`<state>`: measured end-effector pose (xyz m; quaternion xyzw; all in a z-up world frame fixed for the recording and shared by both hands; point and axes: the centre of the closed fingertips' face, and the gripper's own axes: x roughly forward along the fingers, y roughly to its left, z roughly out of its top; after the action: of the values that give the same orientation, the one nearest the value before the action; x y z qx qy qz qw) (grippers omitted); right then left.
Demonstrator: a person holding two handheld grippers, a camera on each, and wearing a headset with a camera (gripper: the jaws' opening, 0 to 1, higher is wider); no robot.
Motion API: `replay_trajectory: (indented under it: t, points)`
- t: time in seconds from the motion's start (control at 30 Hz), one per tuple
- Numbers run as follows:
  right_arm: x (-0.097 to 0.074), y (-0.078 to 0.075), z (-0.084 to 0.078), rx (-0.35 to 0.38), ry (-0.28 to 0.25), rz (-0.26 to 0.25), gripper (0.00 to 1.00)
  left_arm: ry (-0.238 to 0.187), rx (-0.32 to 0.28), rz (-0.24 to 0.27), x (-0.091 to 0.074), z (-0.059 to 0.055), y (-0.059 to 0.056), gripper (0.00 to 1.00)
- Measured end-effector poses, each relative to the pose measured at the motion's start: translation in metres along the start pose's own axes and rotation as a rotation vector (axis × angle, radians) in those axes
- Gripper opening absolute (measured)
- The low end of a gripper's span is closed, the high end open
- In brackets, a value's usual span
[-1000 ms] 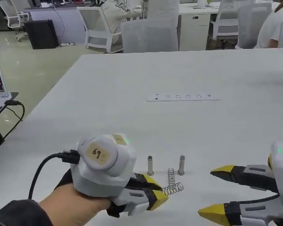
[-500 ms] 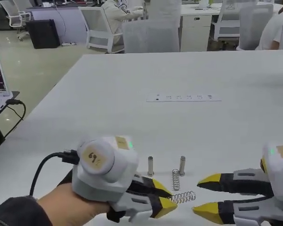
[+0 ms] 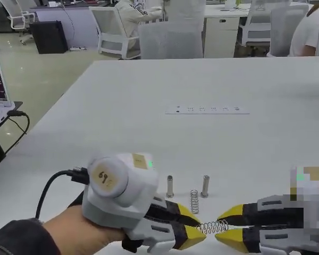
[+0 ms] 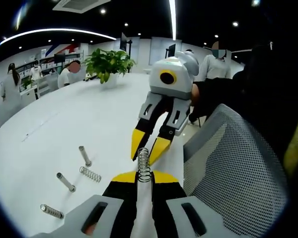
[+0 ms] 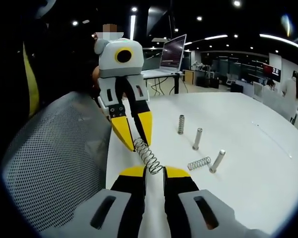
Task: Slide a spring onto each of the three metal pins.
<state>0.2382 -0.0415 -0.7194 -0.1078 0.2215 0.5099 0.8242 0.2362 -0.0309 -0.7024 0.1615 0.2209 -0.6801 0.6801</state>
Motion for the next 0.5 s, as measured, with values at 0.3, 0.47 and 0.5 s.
replay_trajectory:
  t: [0.3, 0.47, 0.5]
  points:
    - [-0.001, 0.002, 0.007, -0.015, 0.000, 0.004, 0.09, 0.030, 0.021, 0.008, 0.002, -0.007, 0.001, 0.02]
    - [-0.001, 0.004, 0.012, -0.031, 0.001, 0.012, 0.08, 0.054, 0.041, 0.012, 0.003, -0.012, 0.002, 0.02]
    - [-0.002, 0.005, 0.014, -0.034, -0.001, 0.016, 0.07, 0.057, 0.044, 0.013, 0.003, -0.012, 0.003, 0.02]
